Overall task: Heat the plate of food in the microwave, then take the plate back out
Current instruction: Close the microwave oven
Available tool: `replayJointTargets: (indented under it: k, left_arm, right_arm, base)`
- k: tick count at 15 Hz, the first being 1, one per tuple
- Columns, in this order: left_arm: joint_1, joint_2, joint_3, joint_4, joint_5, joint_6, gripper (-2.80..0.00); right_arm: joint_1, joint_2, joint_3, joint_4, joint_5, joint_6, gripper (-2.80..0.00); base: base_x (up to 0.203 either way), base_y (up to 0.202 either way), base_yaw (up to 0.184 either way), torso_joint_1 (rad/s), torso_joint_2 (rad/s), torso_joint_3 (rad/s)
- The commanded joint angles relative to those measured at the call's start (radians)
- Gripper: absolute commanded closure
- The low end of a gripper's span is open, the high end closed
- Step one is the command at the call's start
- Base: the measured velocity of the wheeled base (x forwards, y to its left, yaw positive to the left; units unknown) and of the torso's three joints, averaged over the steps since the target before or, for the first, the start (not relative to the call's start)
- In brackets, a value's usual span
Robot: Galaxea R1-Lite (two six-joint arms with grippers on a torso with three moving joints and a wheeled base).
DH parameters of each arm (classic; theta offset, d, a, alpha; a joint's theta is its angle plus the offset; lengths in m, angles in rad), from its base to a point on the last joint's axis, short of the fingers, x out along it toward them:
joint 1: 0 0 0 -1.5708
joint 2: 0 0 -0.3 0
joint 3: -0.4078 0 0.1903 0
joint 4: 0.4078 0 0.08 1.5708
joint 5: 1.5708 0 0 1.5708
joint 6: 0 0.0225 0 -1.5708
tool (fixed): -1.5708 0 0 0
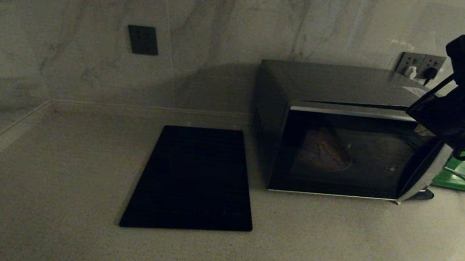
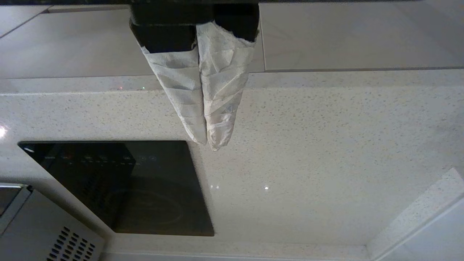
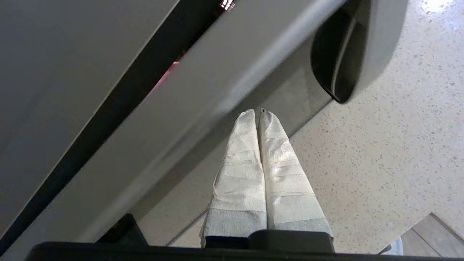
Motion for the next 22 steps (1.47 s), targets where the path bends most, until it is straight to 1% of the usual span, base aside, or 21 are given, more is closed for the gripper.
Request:
replayJointTargets:
  k: [1,9,14,19,22]
  left_arm:
    - [0.000,0.002,0.000,-0.001,0.001,0.000,0.00]
    - [0.000,0.002,0.000,-0.001,0.001,0.000,0.00]
    - [0.000,0.002,0.000,-0.001,0.001,0.000,0.00]
    - [0.000,0.002,0.000,-0.001,0.001,0.000,0.00]
    - [0.000,0.002,0.000,-0.001,0.001,0.000,0.00]
  right_arm:
    - [0.000,0.004,-0.001,-0.002,0.002,0.005,0.00]
    - [0.000,0.023,-0.007,-0.003,0.008,0.005,0.00]
    - [0.000,0.035,-0.007,-0.031,0.008,0.002,0.00]
    - [0.000,0.043,-0.012,-0.034,0.008,-0.020,0.00]
    - [0.000,0.057,-0.012,-0.074,0.007,-0.049,0.00]
  base:
    - [0.000,0.000,0.000,0.000,0.00,0.000]
    - [0.000,0.000,0.000,0.000,0.00,0.000]
    - [0.000,0.000,0.000,0.000,0.00,0.000]
    - [0.000,0.000,0.000,0.000,0.00,0.000]
    - [0.000,0.000,0.000,0.000,0.00,0.000]
